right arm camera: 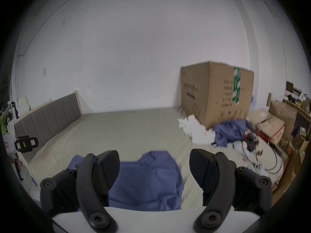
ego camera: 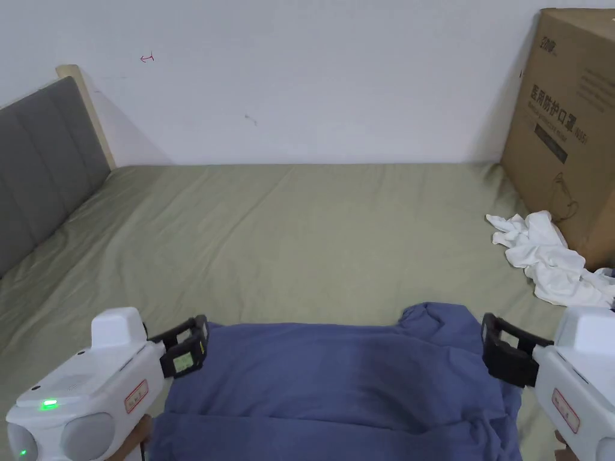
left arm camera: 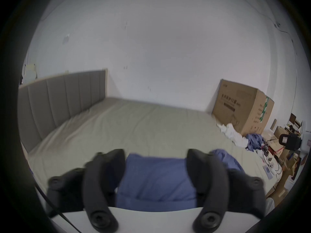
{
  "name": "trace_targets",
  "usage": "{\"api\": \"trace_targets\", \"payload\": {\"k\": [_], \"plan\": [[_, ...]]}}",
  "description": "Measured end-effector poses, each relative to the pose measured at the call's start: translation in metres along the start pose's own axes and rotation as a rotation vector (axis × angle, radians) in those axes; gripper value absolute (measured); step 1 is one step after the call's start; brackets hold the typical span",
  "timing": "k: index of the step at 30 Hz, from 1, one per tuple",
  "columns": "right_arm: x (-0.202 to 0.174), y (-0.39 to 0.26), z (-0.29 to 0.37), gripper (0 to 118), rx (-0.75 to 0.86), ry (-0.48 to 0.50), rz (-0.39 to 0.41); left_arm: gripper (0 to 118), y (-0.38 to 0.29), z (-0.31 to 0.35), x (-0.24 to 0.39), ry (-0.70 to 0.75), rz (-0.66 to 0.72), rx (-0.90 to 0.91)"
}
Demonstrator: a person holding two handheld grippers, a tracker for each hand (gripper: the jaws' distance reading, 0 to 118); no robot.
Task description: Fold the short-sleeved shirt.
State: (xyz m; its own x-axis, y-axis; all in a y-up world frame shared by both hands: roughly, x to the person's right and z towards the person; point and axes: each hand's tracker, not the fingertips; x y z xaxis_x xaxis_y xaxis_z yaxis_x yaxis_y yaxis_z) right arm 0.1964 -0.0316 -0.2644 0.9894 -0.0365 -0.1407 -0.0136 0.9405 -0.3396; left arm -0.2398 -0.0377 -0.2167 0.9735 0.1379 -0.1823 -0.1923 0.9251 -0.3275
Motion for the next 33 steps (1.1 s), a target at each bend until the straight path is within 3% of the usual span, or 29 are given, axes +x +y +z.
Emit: {"api": "trace_targets", "payload": {"k": [1,2,3,4,5,14,23,25,27,29,33], "plan": [[-0.005,0.003,0.001,72,0.02,-0.01,0.009,37,0.002,0.0,0.004,-0.004,-0.005,0.032],[-0.008,0.005,0.001,53,0.047,-0.027,0.03,15,0.004,0.0,0.009,0.001,-0.016,0.055],[-0.011,0.006,0.001,33,0.072,-0.043,0.046,3,0.005,-0.005,0.013,0.007,-0.017,0.06],[-0.013,0.006,0.001,9,0.091,-0.059,0.06,0,0.005,-0.006,0.015,0.005,-0.015,0.059],[-0.016,0.005,-0.001,0,0.103,-0.063,0.073,0,0.005,-0.006,0.016,-0.008,-0.007,0.07],[-0.02,0.006,-0.02,0,0.108,-0.042,0.08,0,0.006,-0.041,0.017,-0.02,-0.065,-0.013],[-0.017,-0.001,-0.067,0,0.028,-0.047,0.08,0,0.001,-0.183,-0.037,-0.006,-0.053,-0.312],[-0.017,-0.004,-0.079,0,0.006,-0.053,0.084,18,-0.002,-0.216,-0.049,0.036,-0.048,-0.381],[-0.015,-0.008,-0.093,0,-0.015,-0.057,0.083,64,-0.009,-0.247,-0.059,0.066,-0.013,-0.461],[-0.014,-0.011,-0.107,0,-0.037,-0.062,0.082,95,-0.017,-0.278,-0.069,0.081,0.032,-0.539],[-0.012,-0.022,-0.132,0,-0.084,-0.076,0.088,95,-0.042,-0.323,-0.078,0.164,0.023,-0.643]]}}
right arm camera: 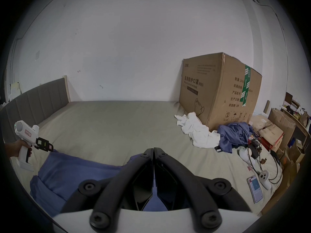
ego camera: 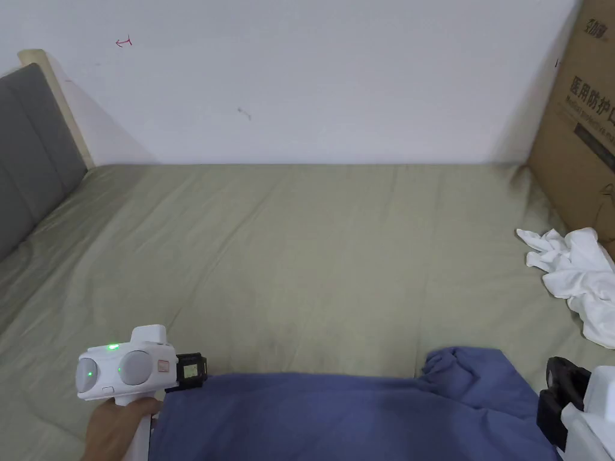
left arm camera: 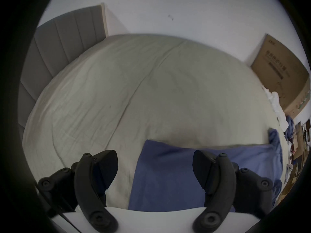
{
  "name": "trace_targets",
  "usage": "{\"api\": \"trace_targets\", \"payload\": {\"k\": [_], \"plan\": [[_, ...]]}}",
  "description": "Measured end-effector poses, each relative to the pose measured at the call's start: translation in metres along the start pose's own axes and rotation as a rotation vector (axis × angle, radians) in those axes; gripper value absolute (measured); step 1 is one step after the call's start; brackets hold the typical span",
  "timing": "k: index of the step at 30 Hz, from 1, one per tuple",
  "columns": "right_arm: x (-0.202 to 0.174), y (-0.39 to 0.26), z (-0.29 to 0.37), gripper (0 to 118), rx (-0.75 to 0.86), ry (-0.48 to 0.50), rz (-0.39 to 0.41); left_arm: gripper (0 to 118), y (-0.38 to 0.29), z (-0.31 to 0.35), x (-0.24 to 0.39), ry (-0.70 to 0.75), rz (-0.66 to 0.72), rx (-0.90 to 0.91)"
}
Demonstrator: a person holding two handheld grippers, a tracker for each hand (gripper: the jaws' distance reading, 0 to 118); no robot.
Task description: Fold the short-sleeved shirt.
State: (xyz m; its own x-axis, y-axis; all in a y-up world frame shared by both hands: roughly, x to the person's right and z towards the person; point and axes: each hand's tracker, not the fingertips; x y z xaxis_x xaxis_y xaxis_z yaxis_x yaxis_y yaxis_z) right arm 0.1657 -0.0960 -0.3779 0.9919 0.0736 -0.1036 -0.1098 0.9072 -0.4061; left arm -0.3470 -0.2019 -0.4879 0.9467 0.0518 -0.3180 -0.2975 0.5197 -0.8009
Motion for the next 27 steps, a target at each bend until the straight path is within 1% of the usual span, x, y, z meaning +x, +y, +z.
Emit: {"api": "trace_targets", "payload": {"k": [1,2,4,5,6,7,8,11,13,14,15,16,17,18,19,21,22,24,25,26,27], "plan": [[0.0,-0.002,-0.005,0,-0.011,-0.001,0.0,92,0.001,-0.01,0.0,0.002,0.002,-0.016],[0.0,-0.004,-0.01,0,-0.022,0.0,0.0,83,-0.002,-0.018,0.0,0.003,-0.004,-0.034],[0.001,-0.009,-0.019,0,-0.042,-0.004,0.003,59,-0.002,-0.033,0.003,0.008,-0.035,-0.068],[0.0,-0.012,-0.023,0,-0.05,-0.007,0.003,54,-0.002,-0.039,0.006,0.015,-0.046,-0.074],[0.001,-0.014,-0.026,0,-0.061,-0.008,0.001,44,-0.006,-0.043,0.007,0.011,-0.065,-0.092],[0.001,-0.016,-0.028,0,-0.072,-0.006,-0.003,25,-0.008,-0.043,0.009,-0.014,-0.076,-0.099],[0.002,-0.018,-0.03,0,-0.082,-0.003,-0.008,5,-0.01,-0.04,0.013,0.013,-0.09,-0.07],[0.007,-0.022,-0.042,1,-0.116,0.002,-0.025,3,-0.012,-0.033,0.019,-0.048,-0.179,-0.039],[0.015,-0.025,-0.057,3,-0.163,0.01,-0.037,2,-0.013,-0.03,0.023,-0.034,-0.19,-0.038],[0.018,-0.028,-0.069,13,-0.194,0.01,-0.039,2,-0.014,-0.018,0.023,-0.025,-0.205,-0.002],[0.022,-0.031,-0.082,30,-0.236,0.012,-0.026,2,-0.014,-0.009,0.022,-0.036,-0.196,0.043],[0.028,-0.035,-0.095,47,-0.28,0.026,-0.027,2,-0.015,0.001,0.02,-0.059,-0.18,0.072],[0.033,-0.039,-0.11,72,-0.308,0.042,-0.04,2,-0.014,0.011,0.019,-0.081,-0.164,0.094],[0.037,-0.043,-0.125,87,-0.339,0.041,-0.041,2,-0.015,0.02,0.016,-0.097,-0.162,0.113],[0.04,-0.046,-0.138,96,-0.378,0.039,-0.05,2,-0.016,0.027,0.015,-0.105,-0.166,0.125],[0.043,-0.053,-0.169,98,-0.449,0.023,-0.049,2,-0.017,0.042,0.014,-0.122,-0.169,0.134],[0.045,-0.058,-0.181,98,-0.475,0.013,-0.064,2,-0.017,0.045,0.013,-0.124,-0.175,0.138],[0.043,-0.064,-0.202,97,-0.536,-0.01,-0.034,2,-0.019,0.052,0.014,-0.122,-0.18,0.149],[0.043,-0.067,-0.211,94,-0.551,-0.027,-0.014,2,-0.019,0.053,0.013,-0.126,-0.177,0.152],[0.042,-0.069,-0.219,89,-0.576,-0.043,0.011,2,-0.019,0.053,0.013,-0.13,-0.172,0.153],[0.042,-0.071,-0.225,79,-0.573,-0.039,0.003,2,-0.019,0.054,0.012,-0.131,-0.165,0.152]]}}
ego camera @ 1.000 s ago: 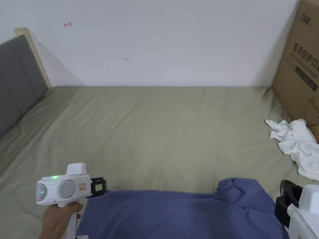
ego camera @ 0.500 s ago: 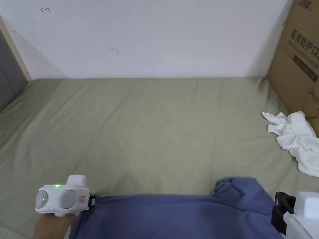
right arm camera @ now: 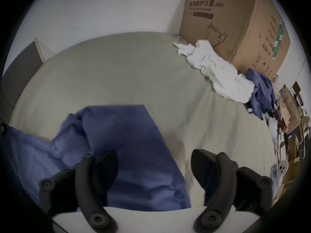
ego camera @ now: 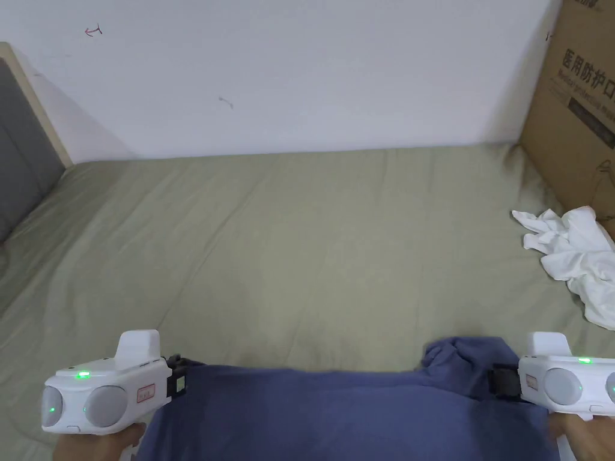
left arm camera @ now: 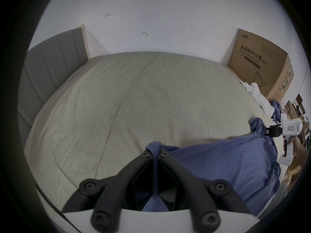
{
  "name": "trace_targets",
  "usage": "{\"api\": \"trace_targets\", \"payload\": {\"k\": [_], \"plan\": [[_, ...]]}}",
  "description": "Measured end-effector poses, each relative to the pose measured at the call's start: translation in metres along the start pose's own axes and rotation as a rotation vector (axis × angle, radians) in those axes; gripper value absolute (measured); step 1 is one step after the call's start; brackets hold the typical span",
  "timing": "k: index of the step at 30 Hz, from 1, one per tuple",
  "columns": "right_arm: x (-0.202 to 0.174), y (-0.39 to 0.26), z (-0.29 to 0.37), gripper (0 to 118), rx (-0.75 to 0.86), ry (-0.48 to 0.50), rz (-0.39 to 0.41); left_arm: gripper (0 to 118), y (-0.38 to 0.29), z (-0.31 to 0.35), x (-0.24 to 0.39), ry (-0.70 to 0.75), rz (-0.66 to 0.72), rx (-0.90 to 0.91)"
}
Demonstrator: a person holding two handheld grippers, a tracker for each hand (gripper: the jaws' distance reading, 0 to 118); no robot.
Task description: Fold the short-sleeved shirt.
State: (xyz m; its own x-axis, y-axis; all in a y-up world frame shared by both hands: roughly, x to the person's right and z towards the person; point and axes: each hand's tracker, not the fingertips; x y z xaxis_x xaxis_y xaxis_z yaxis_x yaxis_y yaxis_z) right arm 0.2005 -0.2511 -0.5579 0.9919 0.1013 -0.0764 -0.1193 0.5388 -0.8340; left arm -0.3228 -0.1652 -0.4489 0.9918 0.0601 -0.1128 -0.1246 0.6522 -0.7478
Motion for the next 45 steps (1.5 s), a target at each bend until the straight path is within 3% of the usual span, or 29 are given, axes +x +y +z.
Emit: {"api": "trace_targets", "payload": {"k": [3,4,5,11,20,28,35,45], "plan": [[-0.009,0.001,0.002,37,-0.059,0.032,0.009,2,-0.003,0.001,-0.001,0.0,0.008,-0.002],[-0.01,0.0,0.006,11,-0.045,0.047,0.008,2,-0.004,0.001,-0.001,0.002,0.008,-0.004],[-0.013,-0.001,0.014,1,-0.028,0.039,0.002,2,-0.005,0.002,-0.002,0.004,0.007,-0.008],[-0.017,-0.01,0.072,1,0.096,0.076,0.017,2,-0.013,0.011,-0.006,0.015,0.039,-0.013],[0.01,-0.054,0.203,1,0.296,0.231,0.003,2,-0.04,0.059,-0.011,0.043,0.076,-0.004],[0.037,-0.129,0.265,1,0.33,0.309,-0.028,2,-0.096,0.12,-0.028,0.049,0.123,0.004],[0.041,-0.204,0.257,1,0.229,0.317,-0.054,2,-0.165,0.133,-0.038,0.066,0.135,-0.057],[0.031,-0.265,0.199,1,0.069,0.201,-0.088,2,-0.225,0.12,-0.03,0.089,0.135,-0.113]]}}
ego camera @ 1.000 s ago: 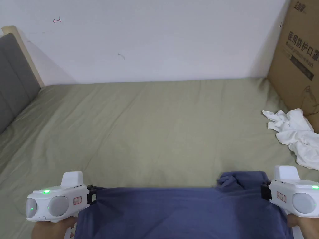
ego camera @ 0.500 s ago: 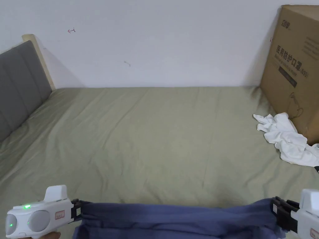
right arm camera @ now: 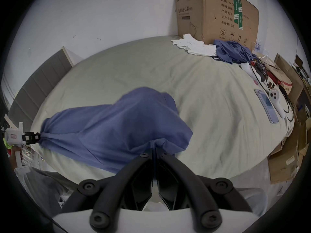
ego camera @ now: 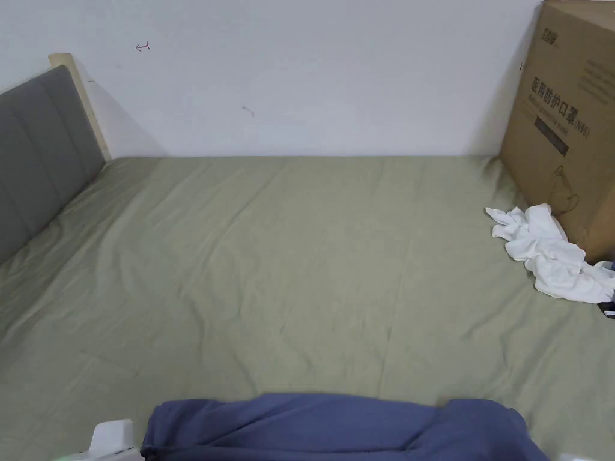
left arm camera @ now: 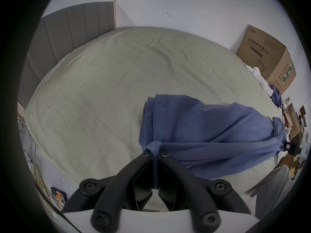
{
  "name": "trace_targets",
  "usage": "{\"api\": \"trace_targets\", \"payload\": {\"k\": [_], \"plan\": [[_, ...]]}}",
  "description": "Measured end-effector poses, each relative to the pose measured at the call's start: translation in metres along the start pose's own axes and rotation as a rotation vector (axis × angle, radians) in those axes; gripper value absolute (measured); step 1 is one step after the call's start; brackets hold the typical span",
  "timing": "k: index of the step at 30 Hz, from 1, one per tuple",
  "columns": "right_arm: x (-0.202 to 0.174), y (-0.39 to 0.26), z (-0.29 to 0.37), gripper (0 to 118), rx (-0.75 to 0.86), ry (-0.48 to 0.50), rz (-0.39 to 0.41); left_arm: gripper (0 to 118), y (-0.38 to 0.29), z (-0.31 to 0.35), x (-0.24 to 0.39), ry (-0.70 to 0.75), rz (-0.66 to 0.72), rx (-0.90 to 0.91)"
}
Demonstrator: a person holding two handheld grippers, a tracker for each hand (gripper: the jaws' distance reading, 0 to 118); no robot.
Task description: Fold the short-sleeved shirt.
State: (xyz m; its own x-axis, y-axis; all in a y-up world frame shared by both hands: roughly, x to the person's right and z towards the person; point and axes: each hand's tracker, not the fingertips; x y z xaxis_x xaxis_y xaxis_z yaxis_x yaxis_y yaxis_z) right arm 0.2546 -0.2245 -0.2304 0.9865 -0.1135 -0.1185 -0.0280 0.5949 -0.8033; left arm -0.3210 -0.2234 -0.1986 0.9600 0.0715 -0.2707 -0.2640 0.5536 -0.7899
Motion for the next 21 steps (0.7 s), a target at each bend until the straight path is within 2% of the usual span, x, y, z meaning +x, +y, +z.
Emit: {"api": "trace_targets", "payload": {"k": [4,6,7,8,9,10,11,12,17,21], "plan": [[-0.004,-0.002,-0.001,2,-0.014,-0.016,0.009,4,-0.001,0.003,0.005,0.011,-0.016,0.015],[-0.006,0.003,0.006,5,-0.008,-0.015,0.008,29,0.003,0.009,0.006,0.006,-0.016,0.011],[-0.007,0.006,0.012,10,0.002,-0.007,0.005,49,0.007,0.013,0.007,0.003,-0.004,0.008],[-0.013,0.011,0.023,28,0.015,-0.001,0.011,78,0.01,0.02,0.008,-0.009,0.009,0.01],[-0.017,0.017,0.031,50,0.045,0.005,0.02,95,0.013,0.027,0.011,-0.031,0.025,0.017],[-0.021,0.026,0.04,74,0.094,0.009,0.031,104,0.017,0.037,0.015,-0.045,0.045,0.067],[-0.024,0.035,0.048,96,0.135,0.019,0.045,106,0.024,0.049,0.02,-0.055,0.038,0.117],[-0.026,0.044,0.055,102,0.173,0.026,0.059,106,0.03,0.06,0.026,-0.061,0.03,0.17],[-0.057,0.094,0.098,101,0.417,0.05,0.108,106,0.067,0.113,0.056,-0.083,0.0,0.417],[-0.096,0.122,0.131,101,0.606,-0.008,0.158,105,0.088,0.149,0.082,-0.078,-0.045,0.622]]}}
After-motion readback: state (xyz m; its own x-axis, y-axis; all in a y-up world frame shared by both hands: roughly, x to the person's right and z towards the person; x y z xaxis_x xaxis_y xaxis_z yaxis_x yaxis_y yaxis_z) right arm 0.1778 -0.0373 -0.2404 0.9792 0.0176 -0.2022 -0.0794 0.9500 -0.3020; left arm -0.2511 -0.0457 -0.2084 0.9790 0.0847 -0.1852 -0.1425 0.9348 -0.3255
